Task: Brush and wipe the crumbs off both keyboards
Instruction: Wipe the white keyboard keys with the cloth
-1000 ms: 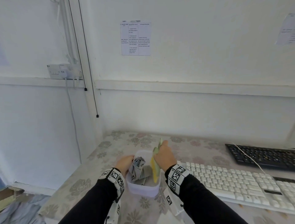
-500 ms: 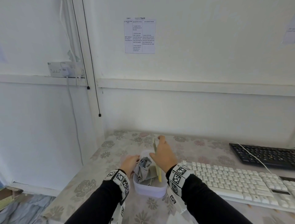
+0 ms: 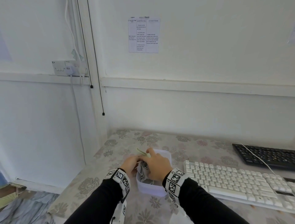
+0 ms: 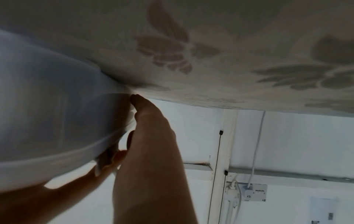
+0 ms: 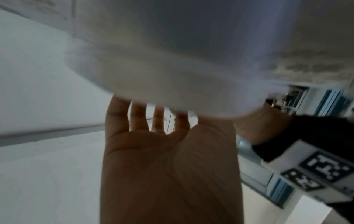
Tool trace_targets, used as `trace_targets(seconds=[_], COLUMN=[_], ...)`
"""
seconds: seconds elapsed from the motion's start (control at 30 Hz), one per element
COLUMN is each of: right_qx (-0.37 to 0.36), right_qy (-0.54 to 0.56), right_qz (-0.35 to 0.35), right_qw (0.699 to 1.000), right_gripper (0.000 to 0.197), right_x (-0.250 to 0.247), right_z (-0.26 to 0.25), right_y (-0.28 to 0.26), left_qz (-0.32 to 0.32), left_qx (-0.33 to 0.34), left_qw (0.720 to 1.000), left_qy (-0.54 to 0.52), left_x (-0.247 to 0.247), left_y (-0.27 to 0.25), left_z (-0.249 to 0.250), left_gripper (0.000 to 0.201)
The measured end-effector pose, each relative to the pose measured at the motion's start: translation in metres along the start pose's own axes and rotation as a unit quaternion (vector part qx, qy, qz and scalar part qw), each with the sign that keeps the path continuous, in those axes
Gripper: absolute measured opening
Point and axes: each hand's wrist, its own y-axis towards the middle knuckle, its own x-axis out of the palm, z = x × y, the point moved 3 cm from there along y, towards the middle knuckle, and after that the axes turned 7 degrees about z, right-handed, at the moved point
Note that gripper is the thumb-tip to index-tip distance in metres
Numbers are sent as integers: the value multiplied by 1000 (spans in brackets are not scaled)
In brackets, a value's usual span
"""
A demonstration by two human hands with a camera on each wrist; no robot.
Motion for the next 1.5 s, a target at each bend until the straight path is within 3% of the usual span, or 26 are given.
trace_targets(seconds=[0.1,0.2,0.63,0.77,0.83,0.93,1.0,1.03,1.23,1.4,1.5], right_qx=[12,-13,3,40,58,92,119,133,176,244,261], right_qy=[27,78,165,253,319,373,362,349,285,297,302], right_qz=[49,76,57,56,73,171,247,262,214,210,218], right_qw=[998,994,985,965,943,907,891,890,918,899,891], right_gripper=[27,26,9,14,19,27,13,8,10,5,24], right_x=[0,1,-15,-13,-16,-27,-37,-41,-41,-33,-39], right_z=[3,5,9,16,20,31,43,48,69,90,107], right_y=[2,4,0,-2,-4,-8,-11,-12,-25,-45,-61], left_qz=[-6,-25,-18,-10,-9,-54,-20,4,52,82,82], left_qx=[1,4,17,13,7,40,8,-9,-40,-48,-45], left_qw=[1000,1000,999,999,1000,997,999,1000,997,993,993], left_qy=[-1,-6,28,36,-23,-31,-23,-17,-48,-68,-72], left_x=[2,4,7,4,5,8,7,5,-2,-1,2], left_y=[-1,-2,-13,-14,-24,-26,-23,-16,-29,-25,-29], left_z=[1,1,7,8,10,8,7,4,2,-5,-8], left_gripper=[28,28,25,26,21,48,18,12,28,30,25])
